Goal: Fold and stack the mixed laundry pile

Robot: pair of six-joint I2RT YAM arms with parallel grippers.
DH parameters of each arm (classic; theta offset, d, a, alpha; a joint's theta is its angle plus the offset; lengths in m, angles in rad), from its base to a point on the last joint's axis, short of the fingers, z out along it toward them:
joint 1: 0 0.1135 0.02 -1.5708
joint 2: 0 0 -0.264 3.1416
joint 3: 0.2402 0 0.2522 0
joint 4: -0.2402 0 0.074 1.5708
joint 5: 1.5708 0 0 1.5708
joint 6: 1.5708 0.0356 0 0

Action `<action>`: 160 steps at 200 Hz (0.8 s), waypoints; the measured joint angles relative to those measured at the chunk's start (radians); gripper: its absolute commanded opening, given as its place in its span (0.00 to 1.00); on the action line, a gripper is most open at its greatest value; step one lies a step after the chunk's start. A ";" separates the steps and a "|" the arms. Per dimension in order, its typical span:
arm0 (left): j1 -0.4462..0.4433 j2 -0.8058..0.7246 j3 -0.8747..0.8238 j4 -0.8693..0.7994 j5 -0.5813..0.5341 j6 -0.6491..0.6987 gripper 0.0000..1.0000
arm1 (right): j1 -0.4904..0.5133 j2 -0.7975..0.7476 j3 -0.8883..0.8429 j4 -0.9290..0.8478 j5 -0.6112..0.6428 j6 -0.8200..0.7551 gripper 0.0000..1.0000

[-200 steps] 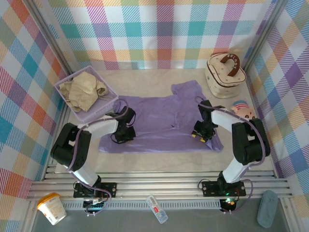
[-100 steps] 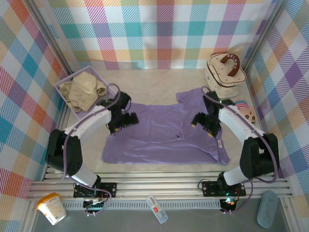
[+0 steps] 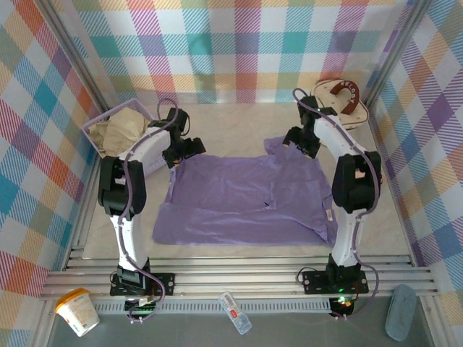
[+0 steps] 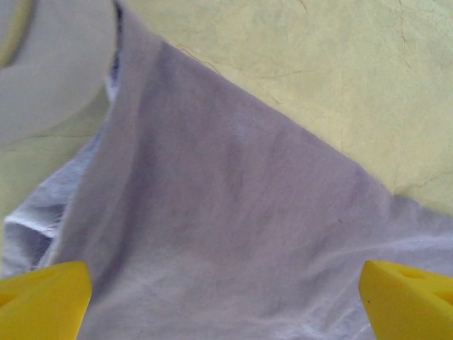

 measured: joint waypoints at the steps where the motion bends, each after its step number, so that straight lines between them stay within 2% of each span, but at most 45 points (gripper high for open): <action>1: 0.000 0.001 0.001 0.000 0.003 0.002 0.92 | -0.001 0.004 0.005 -0.001 0.001 -0.001 0.73; 18: 0.000 0.005 0.002 -0.001 0.022 0.022 0.86 | -0.023 0.083 0.108 -0.012 0.004 -0.015 0.70; 77: 0.000 -0.016 -0.086 -0.007 0.034 -0.012 0.80 | -0.093 0.436 0.546 -0.043 -0.024 -0.064 0.64; 118: -0.002 -0.038 -0.129 -0.011 0.024 -0.073 0.80 | -0.101 0.533 0.625 0.001 -0.052 -0.075 0.61; 136: -0.002 -0.053 -0.135 -0.012 0.013 -0.100 0.80 | -0.101 0.557 0.674 0.005 -0.076 -0.070 0.53; 160: -0.002 -0.056 -0.117 -0.031 -0.010 -0.118 0.81 | -0.101 0.610 0.746 -0.002 -0.084 -0.071 0.24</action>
